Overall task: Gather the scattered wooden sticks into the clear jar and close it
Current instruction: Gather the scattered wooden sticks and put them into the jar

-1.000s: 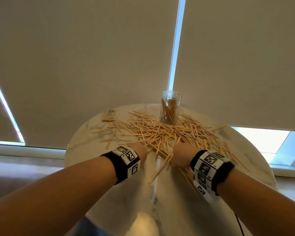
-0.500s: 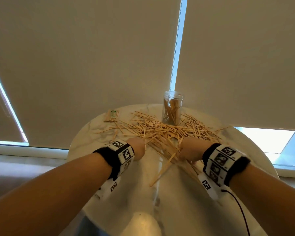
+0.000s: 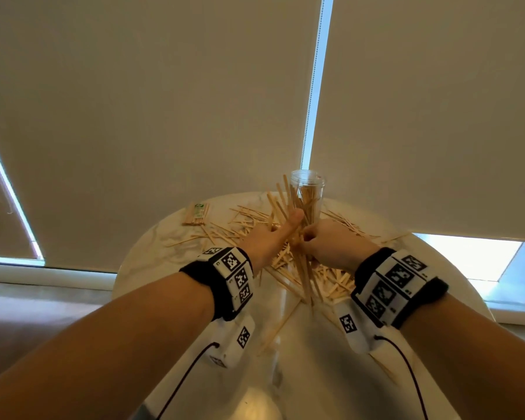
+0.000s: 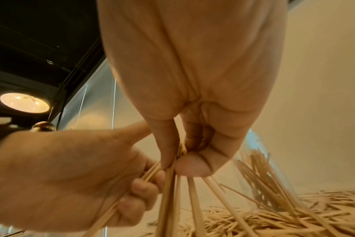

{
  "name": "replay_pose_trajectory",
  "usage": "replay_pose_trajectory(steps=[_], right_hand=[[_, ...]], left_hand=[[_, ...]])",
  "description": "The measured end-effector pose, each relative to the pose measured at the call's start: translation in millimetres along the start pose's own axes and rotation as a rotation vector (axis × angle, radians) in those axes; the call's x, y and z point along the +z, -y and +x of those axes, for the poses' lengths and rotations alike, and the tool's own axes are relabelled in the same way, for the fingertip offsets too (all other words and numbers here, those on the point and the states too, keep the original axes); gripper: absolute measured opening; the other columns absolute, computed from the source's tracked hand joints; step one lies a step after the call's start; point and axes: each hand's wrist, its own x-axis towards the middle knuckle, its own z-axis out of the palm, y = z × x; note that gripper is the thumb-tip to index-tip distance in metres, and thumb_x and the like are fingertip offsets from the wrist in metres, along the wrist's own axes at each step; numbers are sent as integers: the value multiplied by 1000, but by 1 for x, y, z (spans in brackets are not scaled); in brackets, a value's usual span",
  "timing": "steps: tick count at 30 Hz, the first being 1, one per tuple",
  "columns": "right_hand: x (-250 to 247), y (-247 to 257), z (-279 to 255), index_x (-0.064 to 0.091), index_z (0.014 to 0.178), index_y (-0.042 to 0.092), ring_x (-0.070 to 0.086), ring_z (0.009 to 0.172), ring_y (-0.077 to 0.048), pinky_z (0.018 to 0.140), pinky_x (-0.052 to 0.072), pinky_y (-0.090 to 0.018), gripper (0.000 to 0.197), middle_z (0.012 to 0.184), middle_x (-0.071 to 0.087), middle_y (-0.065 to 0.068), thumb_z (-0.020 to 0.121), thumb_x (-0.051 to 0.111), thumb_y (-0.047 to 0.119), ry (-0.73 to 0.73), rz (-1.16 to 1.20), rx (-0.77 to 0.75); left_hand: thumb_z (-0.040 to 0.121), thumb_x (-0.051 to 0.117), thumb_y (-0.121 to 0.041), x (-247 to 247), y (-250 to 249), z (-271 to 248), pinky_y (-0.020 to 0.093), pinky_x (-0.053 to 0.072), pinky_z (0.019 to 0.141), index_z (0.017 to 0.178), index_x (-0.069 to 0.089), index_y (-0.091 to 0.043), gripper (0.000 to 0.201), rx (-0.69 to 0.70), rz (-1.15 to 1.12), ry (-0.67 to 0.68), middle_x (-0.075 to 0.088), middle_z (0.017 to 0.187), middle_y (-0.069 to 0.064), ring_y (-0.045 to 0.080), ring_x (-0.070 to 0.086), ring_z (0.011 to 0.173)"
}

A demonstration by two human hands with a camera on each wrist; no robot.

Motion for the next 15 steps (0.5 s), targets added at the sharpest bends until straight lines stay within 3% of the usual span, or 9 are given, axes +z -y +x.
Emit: replay_pose_trajectory(steps=[3,5,7,9,11,13,15], right_hand=[[14,5,10,71,91,10,72,70,-15,68,62,-33,17,79,74,-4,96,56,14,-23,11,-39],[23,7,18,72,94,10,74,74,-17,75,63,-38,17,81,75,-5,97,56,16,-34,10,-47],[27,8,23,72,97,10,74,76,-17,76,62,-36,17,81,76,-4,96,57,17,-37,5,-59],[30,8,27,73,99,11,74,75,-14,73,62,-30,16,82,76,-3,96,58,17,-19,-3,-70],[33,7,27,74,100,13,74,75,-12,74,62,-29,14,83,76,-1,96,62,18,11,4,-86],[35,5,28,75,100,15,74,75,-11,75,61,-27,12,84,76,0,94,65,17,15,34,-105],[37,3,28,75,100,16,74,75,-10,71,61,-22,10,86,76,2,92,70,15,6,101,-105]], left_hand=[[64,56,-89,6,2,9,47,55,85,106,65,-15,85,6,-135,-24,70,96,8,25,66,82],[85,55,-69,6,4,13,41,55,73,99,63,-15,56,31,-164,-60,68,84,6,23,64,70],[90,54,-57,5,7,19,48,59,79,92,62,-18,39,46,-181,-73,71,87,9,32,69,77],[78,58,-57,2,13,26,57,58,81,92,66,-14,46,41,-204,-70,73,90,16,40,70,85],[66,61,-53,-3,25,38,63,56,78,90,70,-5,55,33,-204,-74,71,84,21,41,69,81],[74,61,-44,-8,31,44,62,55,79,86,70,-4,43,34,-137,-93,68,76,15,34,66,74],[90,56,-36,-11,31,43,55,55,87,83,68,-9,31,63,-98,-117,69,81,8,30,67,81]])
